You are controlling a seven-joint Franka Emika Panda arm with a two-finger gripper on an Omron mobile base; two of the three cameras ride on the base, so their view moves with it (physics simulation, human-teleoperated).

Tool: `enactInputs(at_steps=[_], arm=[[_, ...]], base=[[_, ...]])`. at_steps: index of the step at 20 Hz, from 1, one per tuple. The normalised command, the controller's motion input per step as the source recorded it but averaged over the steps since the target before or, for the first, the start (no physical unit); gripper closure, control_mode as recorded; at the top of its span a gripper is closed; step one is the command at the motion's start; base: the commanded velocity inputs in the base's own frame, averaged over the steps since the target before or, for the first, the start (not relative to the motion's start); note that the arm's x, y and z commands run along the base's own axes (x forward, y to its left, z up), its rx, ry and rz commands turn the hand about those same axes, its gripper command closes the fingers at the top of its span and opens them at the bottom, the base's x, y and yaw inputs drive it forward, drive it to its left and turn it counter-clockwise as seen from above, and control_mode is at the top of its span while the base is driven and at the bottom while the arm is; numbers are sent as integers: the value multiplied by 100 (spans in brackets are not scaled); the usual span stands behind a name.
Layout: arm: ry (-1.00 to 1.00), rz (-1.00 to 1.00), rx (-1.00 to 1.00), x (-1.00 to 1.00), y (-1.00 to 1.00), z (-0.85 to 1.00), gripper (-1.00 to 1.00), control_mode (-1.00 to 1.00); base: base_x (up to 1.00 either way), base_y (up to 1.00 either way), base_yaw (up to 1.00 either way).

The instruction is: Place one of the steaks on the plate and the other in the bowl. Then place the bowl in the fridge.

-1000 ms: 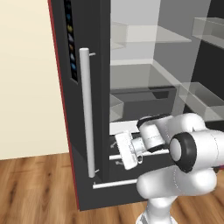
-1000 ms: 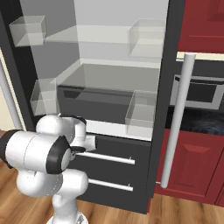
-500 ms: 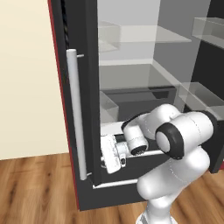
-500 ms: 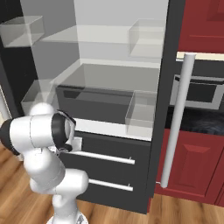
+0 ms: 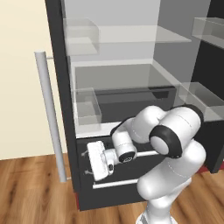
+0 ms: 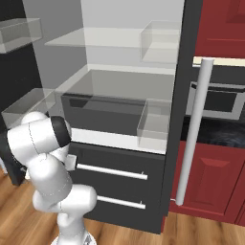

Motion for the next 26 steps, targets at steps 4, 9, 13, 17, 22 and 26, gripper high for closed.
enactInputs(at_steps=[4,9,13,17,22,26], arm=[[5,-3,-1,-18,-8,0,-100,-100],[2,0,0,15,-79,40,-100,-100],[-3,0,0,4,-98,20,-100,-100],[-4,0,-4,6,-81,24,-100,-100],[-4,6,-34,11,-42,22,-100,-100],[-8,13,-40,9,-61,4,-100,-100]], base=[[0,0,0],[0,0,0],[0,0,0],[0,0,0],[0,0,0],[0,0,0]])
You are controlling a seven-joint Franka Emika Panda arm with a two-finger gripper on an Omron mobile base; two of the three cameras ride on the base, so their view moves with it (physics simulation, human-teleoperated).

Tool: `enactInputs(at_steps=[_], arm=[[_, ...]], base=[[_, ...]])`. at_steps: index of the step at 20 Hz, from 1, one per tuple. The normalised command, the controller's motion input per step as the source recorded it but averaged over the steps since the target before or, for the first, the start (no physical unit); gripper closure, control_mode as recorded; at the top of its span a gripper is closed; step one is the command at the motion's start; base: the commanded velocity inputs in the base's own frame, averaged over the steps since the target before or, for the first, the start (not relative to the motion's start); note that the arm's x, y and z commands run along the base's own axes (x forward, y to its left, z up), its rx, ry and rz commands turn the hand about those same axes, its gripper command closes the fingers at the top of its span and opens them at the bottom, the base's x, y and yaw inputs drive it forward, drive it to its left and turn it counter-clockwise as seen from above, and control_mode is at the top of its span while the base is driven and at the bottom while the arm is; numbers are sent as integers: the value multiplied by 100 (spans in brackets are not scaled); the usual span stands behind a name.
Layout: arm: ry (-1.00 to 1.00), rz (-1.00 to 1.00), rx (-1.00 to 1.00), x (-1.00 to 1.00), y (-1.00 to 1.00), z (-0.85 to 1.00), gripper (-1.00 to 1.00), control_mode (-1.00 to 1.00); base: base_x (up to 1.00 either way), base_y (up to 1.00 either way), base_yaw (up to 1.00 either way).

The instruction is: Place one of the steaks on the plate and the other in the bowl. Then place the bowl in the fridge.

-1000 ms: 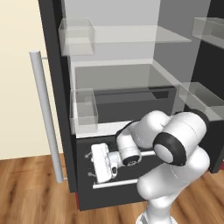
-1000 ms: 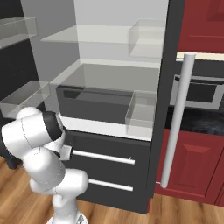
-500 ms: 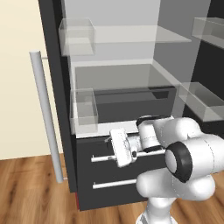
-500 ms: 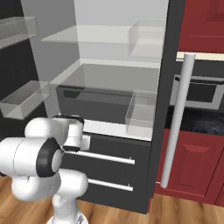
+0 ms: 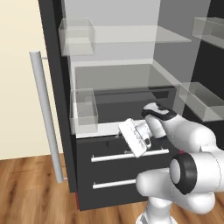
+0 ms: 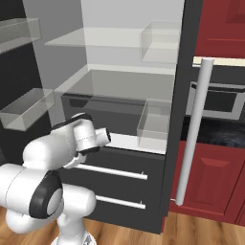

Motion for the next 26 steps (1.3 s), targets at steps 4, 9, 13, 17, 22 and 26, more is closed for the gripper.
enactInputs(at_steps=[4,9,13,17,22,26], arm=[[-4,18,-51,0,-28,0,-100,-100],[-1,37,-50,-4,-37,-6,-100,-100],[-10,48,-29,-15,-62,0,-100,-100],[-23,66,-27,-33,-69,0,-100,-100],[-12,79,-21,-32,-51,-3,-100,-100],[-14,27,-1,-40,-16,-7,-100,-100]], base=[[0,0,0],[0,0,0],[0,0,0],[0,0,0],[0,0,0],[0,0,0]])
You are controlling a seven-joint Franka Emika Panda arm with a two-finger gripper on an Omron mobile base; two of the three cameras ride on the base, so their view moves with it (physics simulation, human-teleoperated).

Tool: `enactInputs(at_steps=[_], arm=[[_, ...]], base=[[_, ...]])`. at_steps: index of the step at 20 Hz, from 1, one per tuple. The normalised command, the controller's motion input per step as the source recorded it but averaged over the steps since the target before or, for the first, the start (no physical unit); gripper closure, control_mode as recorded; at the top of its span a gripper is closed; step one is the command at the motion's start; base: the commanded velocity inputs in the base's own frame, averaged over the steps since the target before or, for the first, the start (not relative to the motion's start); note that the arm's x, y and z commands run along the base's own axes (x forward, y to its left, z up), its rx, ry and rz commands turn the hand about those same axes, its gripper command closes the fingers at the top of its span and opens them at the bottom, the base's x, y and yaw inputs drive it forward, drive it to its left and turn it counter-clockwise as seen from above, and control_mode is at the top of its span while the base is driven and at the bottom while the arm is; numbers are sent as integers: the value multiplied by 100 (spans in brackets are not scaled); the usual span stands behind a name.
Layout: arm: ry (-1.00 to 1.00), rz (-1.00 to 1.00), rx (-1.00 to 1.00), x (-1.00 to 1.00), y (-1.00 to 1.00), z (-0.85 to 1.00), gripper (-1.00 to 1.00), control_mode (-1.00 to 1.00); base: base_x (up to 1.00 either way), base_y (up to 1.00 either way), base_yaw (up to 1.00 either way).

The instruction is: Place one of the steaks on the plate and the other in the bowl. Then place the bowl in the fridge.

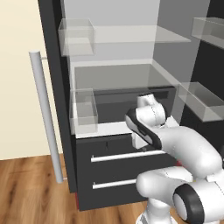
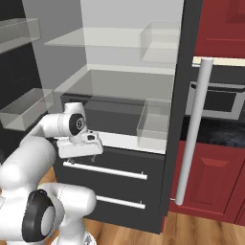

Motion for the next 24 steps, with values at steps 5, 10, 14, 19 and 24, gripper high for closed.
enactInputs(at_steps=[5,10,14,19,24], arm=[[-41,-1,-1,-27,-2,7,-100,-100],[-21,-32,7,-20,-1,17,-100,-100],[-4,-14,14,0,4,69,-100,-100],[4,3,1,-1,0,3,-100,-100],[3,1,2,0,0,0,-100,-100]], base=[[0,0,0],[0,0,0],[0,0,0],[0,0,0],[0,0,0]])
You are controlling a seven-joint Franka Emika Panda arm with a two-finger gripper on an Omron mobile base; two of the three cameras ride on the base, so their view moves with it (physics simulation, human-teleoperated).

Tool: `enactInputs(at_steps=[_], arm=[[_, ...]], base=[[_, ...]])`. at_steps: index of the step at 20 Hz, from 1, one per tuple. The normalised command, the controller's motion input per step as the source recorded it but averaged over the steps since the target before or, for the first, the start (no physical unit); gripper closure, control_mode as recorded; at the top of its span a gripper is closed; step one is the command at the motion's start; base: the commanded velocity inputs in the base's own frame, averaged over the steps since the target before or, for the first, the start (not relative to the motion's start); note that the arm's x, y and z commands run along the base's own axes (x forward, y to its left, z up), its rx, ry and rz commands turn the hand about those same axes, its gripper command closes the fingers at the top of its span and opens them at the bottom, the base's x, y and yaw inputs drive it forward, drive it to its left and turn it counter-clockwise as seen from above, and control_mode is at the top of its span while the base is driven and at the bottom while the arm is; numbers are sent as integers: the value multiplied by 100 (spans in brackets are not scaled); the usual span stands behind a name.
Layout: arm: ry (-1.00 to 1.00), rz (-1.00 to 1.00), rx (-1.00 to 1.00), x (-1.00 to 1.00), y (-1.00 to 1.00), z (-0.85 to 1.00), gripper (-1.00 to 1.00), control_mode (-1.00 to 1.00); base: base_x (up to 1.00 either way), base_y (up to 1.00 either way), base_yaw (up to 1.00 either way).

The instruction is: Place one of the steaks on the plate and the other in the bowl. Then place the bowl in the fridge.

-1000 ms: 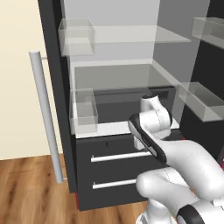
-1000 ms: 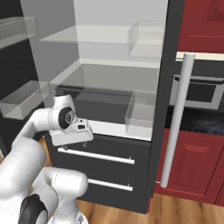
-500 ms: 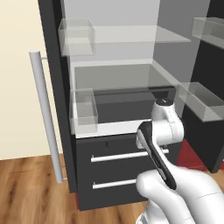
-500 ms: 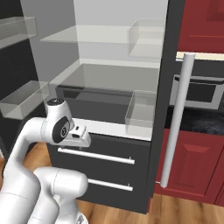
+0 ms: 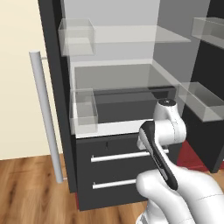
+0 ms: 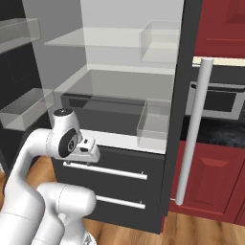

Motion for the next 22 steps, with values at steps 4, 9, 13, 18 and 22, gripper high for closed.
enactInputs(at_steps=[4,9,13,18,22], arm=[[0,0,0,0,0,0,-100,-100],[-2,0,0,0,1,0,-100,100],[0,0,0,0,0,0,-100,100],[0,0,0,0,0,0,-100,100],[0,0,0,0,0,0,-100,100]], base=[[0,0,0],[-5,5,0],[-66,7,0],[-89,4,0],[-100,-2,-11]])
